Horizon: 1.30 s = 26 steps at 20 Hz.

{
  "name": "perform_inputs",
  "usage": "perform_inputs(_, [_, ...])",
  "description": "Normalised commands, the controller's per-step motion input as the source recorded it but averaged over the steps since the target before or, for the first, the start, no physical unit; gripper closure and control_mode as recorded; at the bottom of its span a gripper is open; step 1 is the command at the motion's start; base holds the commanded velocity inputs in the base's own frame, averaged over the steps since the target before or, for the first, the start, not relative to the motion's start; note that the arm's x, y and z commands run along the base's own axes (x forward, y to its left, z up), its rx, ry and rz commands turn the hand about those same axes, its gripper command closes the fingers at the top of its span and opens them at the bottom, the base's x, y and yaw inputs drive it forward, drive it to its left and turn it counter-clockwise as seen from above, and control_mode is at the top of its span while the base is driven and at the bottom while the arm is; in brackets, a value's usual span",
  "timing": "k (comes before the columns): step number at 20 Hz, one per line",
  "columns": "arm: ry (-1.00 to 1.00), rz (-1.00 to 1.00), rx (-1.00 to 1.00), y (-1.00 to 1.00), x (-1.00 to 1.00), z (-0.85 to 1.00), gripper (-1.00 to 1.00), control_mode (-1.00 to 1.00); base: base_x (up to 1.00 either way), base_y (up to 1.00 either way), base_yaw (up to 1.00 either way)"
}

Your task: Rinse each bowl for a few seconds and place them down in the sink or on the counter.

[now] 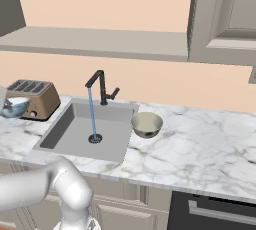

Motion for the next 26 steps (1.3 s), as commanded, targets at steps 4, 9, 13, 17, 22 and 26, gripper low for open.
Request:
perform_inputs(4, [-0.08,-0.21,-0.1,-0.62,-0.12,0.12,1.0,-1.0,0.0,0.0,0.0])
perform_inputs(9, [-0.04,-0.18,-0.02,-0.72,-0.1,-0.04,1.0,-1.0,0.0,0.0,0.0])
perform_inputs(13, [0.0,-0.07,0.0,-0.67,-0.01,-0.27,1.0,-1.0,0.0,0.0,0.0])
perform_inputs(17, [0.0,0.0,0.0,-0.6,0.0,-0.23,1.0,-1.0,0.0,0.0,0.0])
perform_inputs(22, [0.0,0.0,-0.01,-0.55,0.0,-0.16,1.0,-1.0,0.0,0.0,0.0])
perform_inputs(26, [0.0,0.0,-0.03,-0.51,0.05,-0.13,1.0,-1.0,0.0,0.0,0.0])
